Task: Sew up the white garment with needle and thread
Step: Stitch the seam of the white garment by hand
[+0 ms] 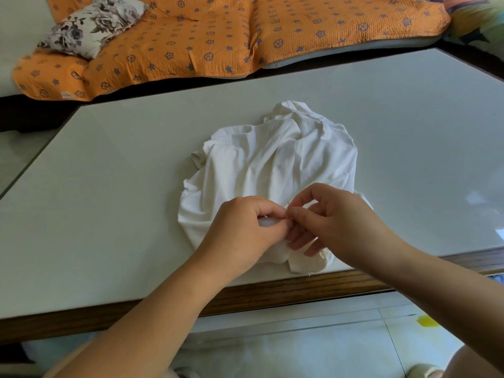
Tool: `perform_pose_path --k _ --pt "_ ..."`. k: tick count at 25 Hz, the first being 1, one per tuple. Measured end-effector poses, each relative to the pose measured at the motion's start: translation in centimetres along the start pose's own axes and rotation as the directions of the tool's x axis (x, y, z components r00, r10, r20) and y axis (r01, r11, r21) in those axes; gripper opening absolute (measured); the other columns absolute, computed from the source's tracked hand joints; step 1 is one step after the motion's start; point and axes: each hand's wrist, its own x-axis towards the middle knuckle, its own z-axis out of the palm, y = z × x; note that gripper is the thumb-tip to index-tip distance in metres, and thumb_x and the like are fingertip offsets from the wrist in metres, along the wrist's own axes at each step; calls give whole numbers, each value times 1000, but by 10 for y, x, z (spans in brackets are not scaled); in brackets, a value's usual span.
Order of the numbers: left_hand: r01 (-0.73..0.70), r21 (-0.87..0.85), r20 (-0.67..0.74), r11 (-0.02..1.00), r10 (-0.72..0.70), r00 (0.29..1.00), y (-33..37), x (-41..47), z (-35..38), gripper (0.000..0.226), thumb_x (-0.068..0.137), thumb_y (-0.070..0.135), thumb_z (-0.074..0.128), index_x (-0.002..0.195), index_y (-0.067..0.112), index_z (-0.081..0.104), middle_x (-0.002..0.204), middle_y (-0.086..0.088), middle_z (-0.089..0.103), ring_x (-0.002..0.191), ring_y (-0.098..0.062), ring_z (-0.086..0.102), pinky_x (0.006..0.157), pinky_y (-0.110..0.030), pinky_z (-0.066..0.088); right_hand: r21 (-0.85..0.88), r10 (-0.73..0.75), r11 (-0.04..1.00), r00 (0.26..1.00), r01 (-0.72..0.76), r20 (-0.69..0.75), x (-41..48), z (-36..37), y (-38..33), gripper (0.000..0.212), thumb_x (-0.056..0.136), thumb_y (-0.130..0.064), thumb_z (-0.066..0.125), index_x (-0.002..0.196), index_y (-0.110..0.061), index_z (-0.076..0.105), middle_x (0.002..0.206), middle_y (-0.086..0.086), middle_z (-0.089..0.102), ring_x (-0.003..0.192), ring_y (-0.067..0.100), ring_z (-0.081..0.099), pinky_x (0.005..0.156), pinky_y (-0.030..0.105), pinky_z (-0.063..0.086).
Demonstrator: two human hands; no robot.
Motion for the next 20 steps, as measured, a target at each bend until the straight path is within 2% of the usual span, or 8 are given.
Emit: perform_pose_path --k 4,6,8,10,12,14,16,20 --pt "43 -5 25 999 -43 999 2 1 -2 12 84 25 75 83 37 77 82 24 73 82 11 65 72 -4 44 -237 -67 971 987 31 -145 8 -5 -3 15 100 -26 48 89 -22 58 75 -8 73 57 2 67 53 28 47" --pt "93 -31 74 995 -90 993 2 2 -4 14 85 24 74 81 38 75 78 27 71 80 14 63 70 -2 42 -252 -90 967 967 28 -239 18 -14 -5 17 101 -25 43 92 -19 55 79 -8 74 53 3 65 50 26 42" --pt "139 -81 115 987 -129 985 1 3 -5 13 84 22 74 82 35 75 76 24 71 75 12 63 69 -5 44 73 27 997 973 -11 -230 29 -24 -9 19 105 -20 38 97 -12 53 82 0 77 53 13 68 46 26 45" --pt "180 -147 146 973 -158 977 1 3 -7 9 84 22 75 82 31 77 77 16 73 72 7 63 66 -11 47 491 160 866 982 -90 -102 36 -33 -13 21 106 -14 35 100 -3 52 78 8 77 53 17 69 41 22 46" --pt "214 -196 177 957 -180 968 1 4 -9 7 84 22 75 84 28 78 82 10 75 73 3 64 64 -14 48 700 220 701 975 -137 -30 40 -39 -14 20 105 -9 37 96 1 52 66 9 72 53 15 70 40 18 48" --pt "229 -215 200 949 -187 962 1 4 -10 7 85 22 74 84 28 79 85 9 76 74 3 65 65 -15 48 805 231 580 973 -126 -14 45 -43 -14 16 103 -5 40 91 -2 51 61 9 67 59 19 73 46 20 54" --pt "240 -227 215 944 -192 958 1 4 -11 8 85 22 74 82 28 79 84 9 75 72 3 64 65 -16 48 833 196 545 980 -98 -13 49 -46 -12 14 101 -3 42 90 -3 50 65 10 63 68 24 74 56 26 59" --pt "267 -226 244 937 -211 946 2 4 -13 12 85 21 74 78 30 79 78 10 74 71 2 63 65 -18 47 716 82 696 985 53 -152 54 -49 -9 17 99 0 44 85 -6 50 69 11 63 84 35 74 78 42 61"
